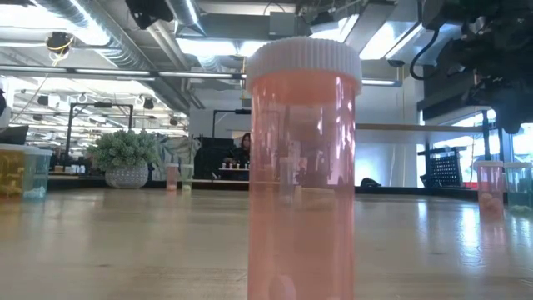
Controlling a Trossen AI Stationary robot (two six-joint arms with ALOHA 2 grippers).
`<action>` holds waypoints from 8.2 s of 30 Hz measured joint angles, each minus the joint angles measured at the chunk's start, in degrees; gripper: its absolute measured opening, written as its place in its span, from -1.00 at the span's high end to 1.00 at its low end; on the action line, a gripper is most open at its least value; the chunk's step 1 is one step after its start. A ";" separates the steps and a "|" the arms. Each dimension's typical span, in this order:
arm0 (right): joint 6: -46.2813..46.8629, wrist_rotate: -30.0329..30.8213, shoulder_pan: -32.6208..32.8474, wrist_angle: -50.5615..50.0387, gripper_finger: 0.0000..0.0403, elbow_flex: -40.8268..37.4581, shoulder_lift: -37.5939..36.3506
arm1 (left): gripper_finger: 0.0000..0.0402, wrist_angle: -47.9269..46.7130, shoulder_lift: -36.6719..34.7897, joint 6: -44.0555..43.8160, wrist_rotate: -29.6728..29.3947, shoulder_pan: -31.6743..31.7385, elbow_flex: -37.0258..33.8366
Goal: Pick and place medicine bottles onto shelf by color
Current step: Put the right blue pill bottle on the shelf
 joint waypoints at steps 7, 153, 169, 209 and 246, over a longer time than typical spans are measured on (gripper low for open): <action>1.00 0.00 -0.02 0.01 0.20 0.00 0.00 | 1.00 0.08 -0.02 0.13 -0.06 -0.04 0.00; 9.77 6.08 4.17 15.90 -0.12 -12.24 2.01 | 1.00 0.30 -0.04 0.20 -0.13 -0.07 -0.04; 9.97 7.50 4.15 15.55 -0.12 -12.24 2.01 | 1.00 0.30 -0.04 0.22 -0.13 -0.07 -0.04; 11.64 7.52 4.17 14.34 0.24 -12.24 2.01 | 1.00 0.30 -0.04 0.22 -0.13 -0.06 -0.04; 15.93 9.89 4.17 5.40 0.41 -0.83 1.99 | 1.00 0.93 -0.04 0.22 -0.13 -0.04 -0.04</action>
